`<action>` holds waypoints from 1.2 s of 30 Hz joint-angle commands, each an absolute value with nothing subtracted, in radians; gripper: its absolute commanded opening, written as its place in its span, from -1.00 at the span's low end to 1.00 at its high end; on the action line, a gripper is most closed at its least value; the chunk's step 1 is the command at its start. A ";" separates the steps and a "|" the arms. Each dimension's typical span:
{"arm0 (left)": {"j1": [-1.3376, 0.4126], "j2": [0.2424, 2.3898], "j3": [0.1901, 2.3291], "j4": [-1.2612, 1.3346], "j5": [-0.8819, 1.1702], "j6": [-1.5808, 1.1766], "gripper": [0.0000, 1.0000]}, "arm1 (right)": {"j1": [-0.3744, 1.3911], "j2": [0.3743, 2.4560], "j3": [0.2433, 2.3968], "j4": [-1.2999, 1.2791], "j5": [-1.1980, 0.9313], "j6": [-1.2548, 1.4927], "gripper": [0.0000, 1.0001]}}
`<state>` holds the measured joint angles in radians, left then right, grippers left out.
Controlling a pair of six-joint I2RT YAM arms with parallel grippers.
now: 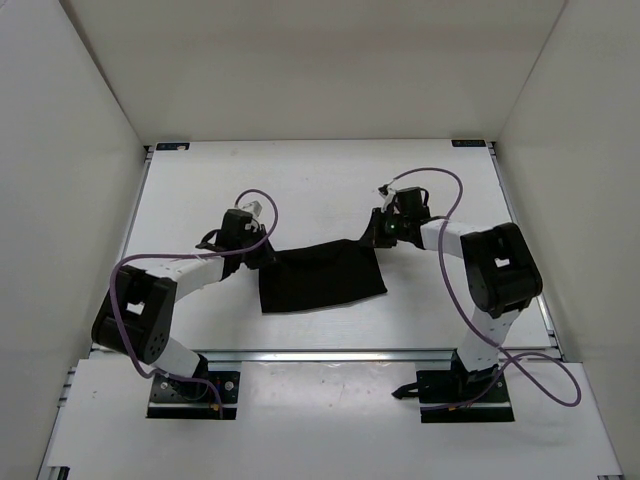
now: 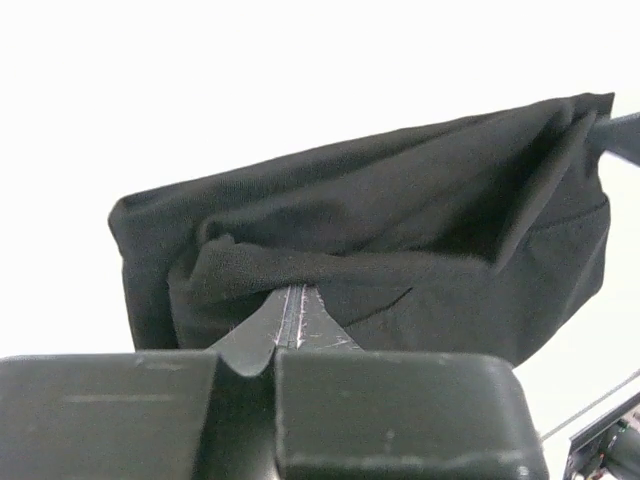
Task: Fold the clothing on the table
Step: Fold the skirt
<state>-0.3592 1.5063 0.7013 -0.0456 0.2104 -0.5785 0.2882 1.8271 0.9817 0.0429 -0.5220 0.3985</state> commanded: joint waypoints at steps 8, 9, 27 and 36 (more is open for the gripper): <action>-0.373 1.381 0.764 -0.118 0.152 -0.546 -1.00 | 0.222 1.459 0.881 -0.083 -0.416 0.275 0.68; -0.380 1.384 0.758 -0.129 0.140 -0.549 -1.00 | 0.222 1.445 0.859 -0.095 -0.402 0.259 0.77; -0.425 1.365 0.647 -0.104 0.071 -0.586 -1.00 | 0.342 1.629 0.793 -0.088 -0.382 0.224 0.51; -0.466 1.411 0.640 -0.147 0.011 -0.604 -1.00 | 0.360 1.719 0.844 -0.112 -0.365 0.219 -0.64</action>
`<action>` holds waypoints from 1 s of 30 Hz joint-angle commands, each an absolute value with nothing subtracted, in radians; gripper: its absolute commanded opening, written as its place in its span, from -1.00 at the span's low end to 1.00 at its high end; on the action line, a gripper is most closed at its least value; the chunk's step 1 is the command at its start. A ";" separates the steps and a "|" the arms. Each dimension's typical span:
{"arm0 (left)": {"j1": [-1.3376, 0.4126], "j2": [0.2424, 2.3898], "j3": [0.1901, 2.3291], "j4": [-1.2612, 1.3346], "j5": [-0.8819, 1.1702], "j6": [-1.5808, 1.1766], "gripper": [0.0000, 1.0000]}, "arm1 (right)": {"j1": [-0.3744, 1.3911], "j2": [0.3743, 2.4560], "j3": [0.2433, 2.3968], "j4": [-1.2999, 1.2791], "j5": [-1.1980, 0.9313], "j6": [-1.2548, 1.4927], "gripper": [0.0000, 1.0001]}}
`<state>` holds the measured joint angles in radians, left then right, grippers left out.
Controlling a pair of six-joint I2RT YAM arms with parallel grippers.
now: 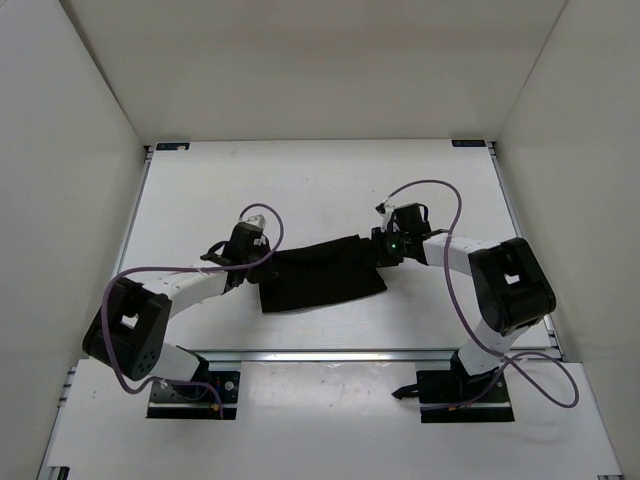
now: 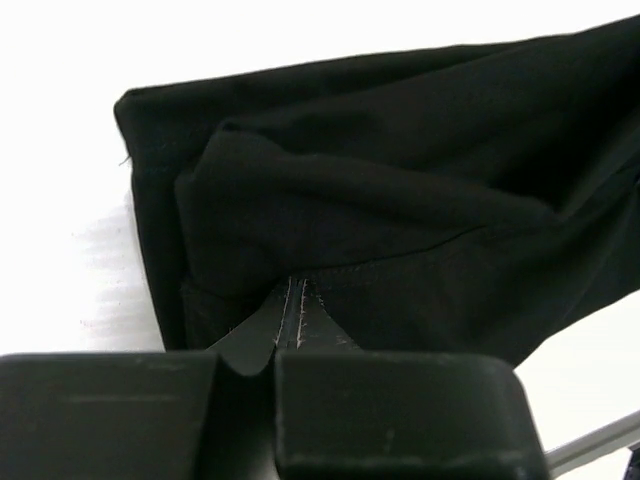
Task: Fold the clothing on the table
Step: Fold the skirt
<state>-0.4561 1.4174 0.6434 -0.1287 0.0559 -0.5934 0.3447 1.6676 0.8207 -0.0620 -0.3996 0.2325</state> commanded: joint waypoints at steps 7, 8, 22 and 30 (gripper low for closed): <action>-0.448 1.431 0.627 -0.166 0.009 -0.618 -1.00 | 0.296 1.703 0.853 -0.121 -0.354 0.253 -1.00; -0.448 1.436 0.626 -0.166 0.002 -0.614 -1.00 | 0.285 1.681 0.844 -0.121 -0.373 0.253 -0.99; -0.503 1.577 0.655 -0.100 0.043 -0.630 -1.00 | 0.255 1.585 0.863 -0.201 -0.437 0.218 -0.99; -0.555 1.612 0.634 -0.051 0.086 -0.663 -1.00 | 0.293 1.568 1.136 -0.417 -0.410 0.195 -1.00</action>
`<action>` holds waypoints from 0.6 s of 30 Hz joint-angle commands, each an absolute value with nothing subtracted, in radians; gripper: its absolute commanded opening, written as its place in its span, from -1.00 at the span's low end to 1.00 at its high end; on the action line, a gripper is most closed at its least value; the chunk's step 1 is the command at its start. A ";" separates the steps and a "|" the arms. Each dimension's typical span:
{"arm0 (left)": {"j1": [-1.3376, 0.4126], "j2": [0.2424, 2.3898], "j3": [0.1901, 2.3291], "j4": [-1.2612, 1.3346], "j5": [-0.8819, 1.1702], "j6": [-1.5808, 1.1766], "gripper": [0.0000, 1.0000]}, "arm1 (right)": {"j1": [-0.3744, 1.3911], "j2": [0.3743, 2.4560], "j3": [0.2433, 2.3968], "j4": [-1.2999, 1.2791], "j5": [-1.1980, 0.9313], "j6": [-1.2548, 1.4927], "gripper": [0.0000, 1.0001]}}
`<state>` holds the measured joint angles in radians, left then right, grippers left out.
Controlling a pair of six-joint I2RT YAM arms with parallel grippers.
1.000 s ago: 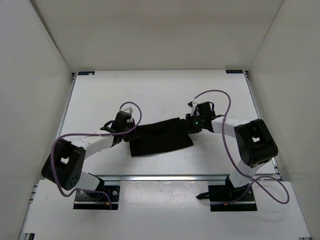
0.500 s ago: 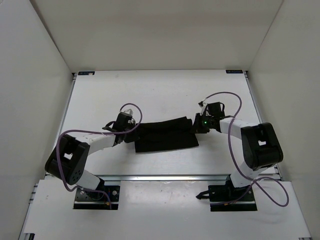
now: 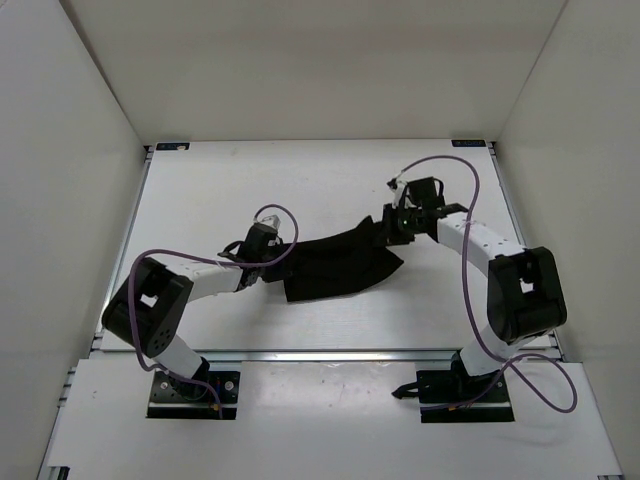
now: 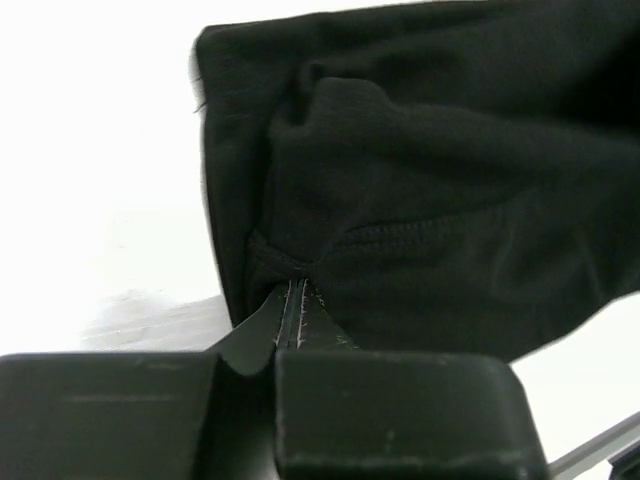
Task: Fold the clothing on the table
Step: Fold the skirt
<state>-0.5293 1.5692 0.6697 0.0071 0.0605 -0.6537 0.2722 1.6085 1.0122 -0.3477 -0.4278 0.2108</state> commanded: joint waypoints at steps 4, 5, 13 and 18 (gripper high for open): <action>-0.586 1.609 0.637 -0.023 0.112 -0.684 -1.00 | 0.340 1.572 1.259 -0.497 -0.457 0.210 -1.00; -0.591 1.615 0.638 -0.017 0.126 -0.683 -1.00 | 0.363 1.575 1.291 -0.502 -0.466 0.216 -0.99; -0.583 1.609 0.647 0.023 0.195 -0.710 -1.00 | 0.488 1.640 1.322 -0.477 -0.502 0.270 -1.00; -0.583 1.566 0.649 0.026 0.258 -0.715 -1.00 | 0.532 1.681 1.312 -0.475 -0.468 0.281 -1.00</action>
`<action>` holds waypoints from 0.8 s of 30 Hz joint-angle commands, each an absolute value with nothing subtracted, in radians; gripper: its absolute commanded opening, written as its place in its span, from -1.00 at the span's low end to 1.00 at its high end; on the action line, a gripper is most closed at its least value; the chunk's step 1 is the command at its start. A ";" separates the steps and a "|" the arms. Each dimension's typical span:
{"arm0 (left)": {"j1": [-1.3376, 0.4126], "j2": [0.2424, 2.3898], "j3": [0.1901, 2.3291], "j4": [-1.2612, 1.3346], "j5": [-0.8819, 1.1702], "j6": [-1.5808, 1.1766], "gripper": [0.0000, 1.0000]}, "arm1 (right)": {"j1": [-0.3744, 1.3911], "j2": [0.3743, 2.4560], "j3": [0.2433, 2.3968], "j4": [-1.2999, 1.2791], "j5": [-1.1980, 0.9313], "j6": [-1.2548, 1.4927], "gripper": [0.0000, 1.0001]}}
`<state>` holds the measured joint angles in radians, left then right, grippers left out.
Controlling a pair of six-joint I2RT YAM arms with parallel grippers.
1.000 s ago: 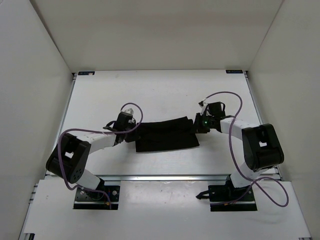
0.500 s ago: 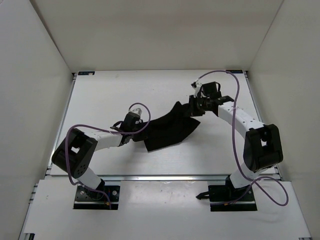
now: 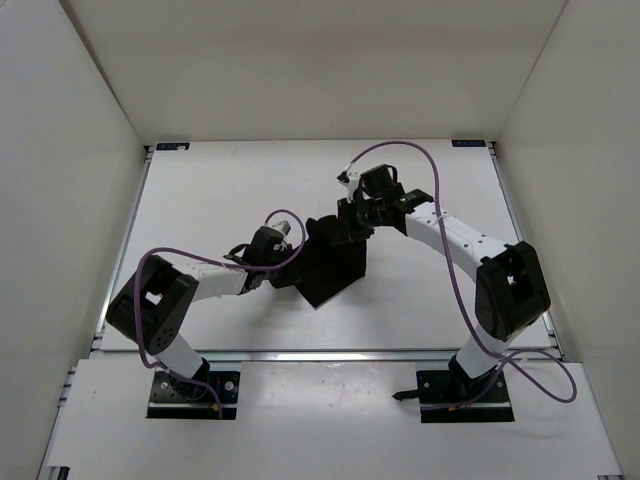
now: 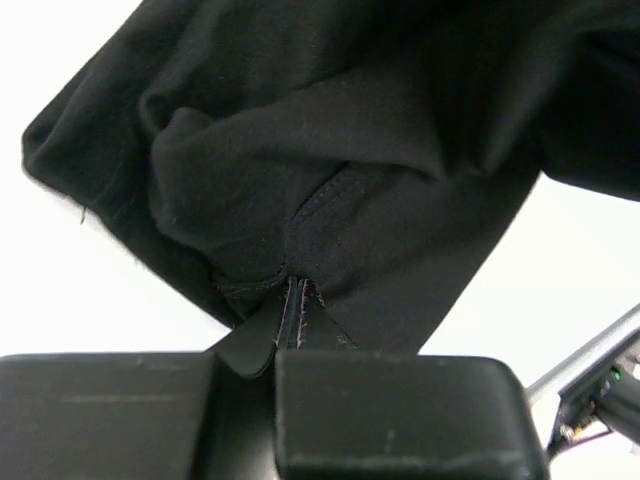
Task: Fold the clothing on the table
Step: Fold the skirt
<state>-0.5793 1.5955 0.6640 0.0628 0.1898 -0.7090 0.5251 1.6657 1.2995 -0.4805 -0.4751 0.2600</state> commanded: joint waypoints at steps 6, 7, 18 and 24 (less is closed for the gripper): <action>-0.552 1.459 0.646 -0.041 0.227 -0.696 -1.00 | 0.448 1.603 1.306 -0.467 -0.439 0.301 -1.00; -0.534 1.450 0.631 -0.041 0.235 -0.693 -1.00 | 0.419 1.591 1.296 -0.453 -0.448 0.307 -0.99; -0.612 1.391 0.746 0.039 0.296 -0.768 -1.00 | 0.255 1.588 1.154 -0.377 -0.564 0.291 -1.00; -0.644 1.480 0.696 0.310 0.310 -0.893 -1.00 | 0.226 1.627 1.091 -0.328 -0.574 0.296 -0.99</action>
<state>-0.6338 1.4433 0.7078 0.1501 0.2829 -0.8139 0.2451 1.6100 1.1118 -0.3840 -0.5453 0.2958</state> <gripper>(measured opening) 0.018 0.023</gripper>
